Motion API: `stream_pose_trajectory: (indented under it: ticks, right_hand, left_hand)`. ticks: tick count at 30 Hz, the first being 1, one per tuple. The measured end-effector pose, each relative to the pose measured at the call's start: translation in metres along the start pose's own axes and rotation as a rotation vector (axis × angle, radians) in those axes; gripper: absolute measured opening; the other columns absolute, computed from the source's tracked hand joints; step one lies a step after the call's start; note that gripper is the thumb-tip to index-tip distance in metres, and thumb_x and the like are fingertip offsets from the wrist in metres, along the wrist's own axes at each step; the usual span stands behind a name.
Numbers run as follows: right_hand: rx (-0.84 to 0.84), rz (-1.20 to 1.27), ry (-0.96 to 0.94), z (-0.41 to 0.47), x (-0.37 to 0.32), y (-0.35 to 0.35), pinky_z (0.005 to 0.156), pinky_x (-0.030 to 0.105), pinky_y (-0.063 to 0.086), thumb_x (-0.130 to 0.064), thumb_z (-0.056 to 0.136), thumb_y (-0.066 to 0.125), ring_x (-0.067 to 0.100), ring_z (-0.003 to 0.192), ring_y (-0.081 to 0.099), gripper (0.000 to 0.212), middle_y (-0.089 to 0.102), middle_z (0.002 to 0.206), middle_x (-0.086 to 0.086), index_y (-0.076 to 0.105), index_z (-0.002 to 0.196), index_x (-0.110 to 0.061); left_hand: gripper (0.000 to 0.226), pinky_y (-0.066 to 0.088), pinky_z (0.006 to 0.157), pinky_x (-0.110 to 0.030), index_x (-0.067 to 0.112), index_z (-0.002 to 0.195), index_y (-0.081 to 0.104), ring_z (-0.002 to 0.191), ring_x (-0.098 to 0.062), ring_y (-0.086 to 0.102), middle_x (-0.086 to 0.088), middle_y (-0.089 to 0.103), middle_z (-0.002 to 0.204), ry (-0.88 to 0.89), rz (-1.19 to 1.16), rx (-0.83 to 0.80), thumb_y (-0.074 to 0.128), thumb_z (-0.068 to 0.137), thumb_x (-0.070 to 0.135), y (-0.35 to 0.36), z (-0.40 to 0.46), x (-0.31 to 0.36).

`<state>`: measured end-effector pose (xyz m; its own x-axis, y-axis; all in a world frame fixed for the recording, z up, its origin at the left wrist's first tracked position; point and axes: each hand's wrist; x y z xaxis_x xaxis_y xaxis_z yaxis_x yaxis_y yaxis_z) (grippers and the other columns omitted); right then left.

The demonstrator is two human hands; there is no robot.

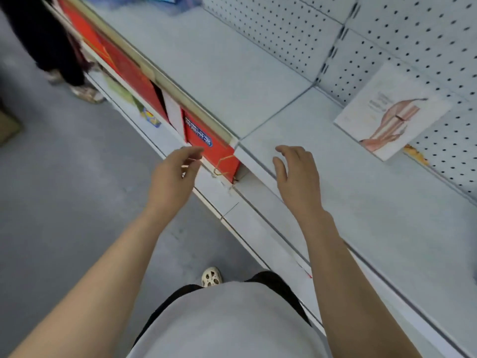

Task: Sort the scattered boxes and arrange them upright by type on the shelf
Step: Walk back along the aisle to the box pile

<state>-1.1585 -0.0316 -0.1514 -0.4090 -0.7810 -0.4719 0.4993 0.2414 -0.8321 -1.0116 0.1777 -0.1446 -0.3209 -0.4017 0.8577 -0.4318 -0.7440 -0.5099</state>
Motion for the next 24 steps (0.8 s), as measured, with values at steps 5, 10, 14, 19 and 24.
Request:
stream_pose_trajectory:
  ticks: [5,10,14,19,24]
  right_hand:
    - [-0.098,0.032,-0.074,0.056,-0.054,0.051,0.092,0.042,0.046,-0.024,0.101,0.048,0.027,0.107,0.053,0.030,0.062,0.120,0.008,0.061,0.125,-0.011]
    - [-0.156,0.049,-0.105,0.118,-0.087,0.098,0.093,0.039,0.047,-0.028,0.103,0.046,0.022,0.110,0.052,0.031,0.060,0.122,0.007,0.058,0.128,-0.014]
    - [-0.133,0.054,-0.107,0.183,-0.105,0.135,0.096,0.034,0.043,-0.029,0.103,0.046,0.022,0.112,0.052,0.032,0.060,0.124,0.004,0.059,0.128,-0.015]
    - [-0.105,0.094,-0.100,0.283,-0.128,0.177,0.097,0.035,0.042,-0.026,0.102,0.048,0.024,0.111,0.052,0.031,0.061,0.123,0.005,0.060,0.129,-0.013]
    - [-0.085,0.104,-0.116,0.390,-0.165,0.214,0.095,0.033,0.040,-0.026,0.102,0.048,0.025,0.109,0.052,0.032,0.061,0.122,0.007,0.058,0.130,-0.013]
  left_hand:
    - [0.027,0.043,0.075,-0.004,0.029,0.117,0.064,0.089,0.003,0.061,0.021,0.064,0.100,-0.065,0.026,0.099,0.055,0.096,0.013,-0.057,0.040,-0.036]
    - [0.027,0.041,0.073,-0.002,0.027,0.118,0.064,0.089,-0.002,0.062,0.010,0.066,0.105,-0.111,0.035,0.152,0.055,0.097,0.014,-0.092,0.096,-0.069]
    - [0.027,0.041,0.075,-0.004,0.032,0.116,0.064,0.091,0.000,0.062,0.011,0.066,0.107,-0.125,0.051,0.172,0.055,0.096,0.016,-0.115,0.160,-0.087]
    - [0.028,0.039,0.073,-0.001,0.036,0.115,0.061,0.090,0.004,0.059,0.016,0.064,0.103,-0.120,0.070,0.167,0.055,0.097,0.016,-0.150,0.258,-0.101]
    - [0.028,0.047,0.084,-0.023,0.028,0.123,0.061,0.096,-0.005,0.060,0.014,0.062,0.108,-0.101,0.098,0.158,0.054,0.097,0.018,-0.189,0.350,-0.115]
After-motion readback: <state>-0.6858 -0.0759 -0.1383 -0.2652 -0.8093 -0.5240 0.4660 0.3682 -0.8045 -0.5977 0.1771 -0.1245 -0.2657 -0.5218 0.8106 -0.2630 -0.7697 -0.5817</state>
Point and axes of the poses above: each hand's wrist, its own z-axis towards the middle knuckle, its own y-axis out of the palm, x = y × z
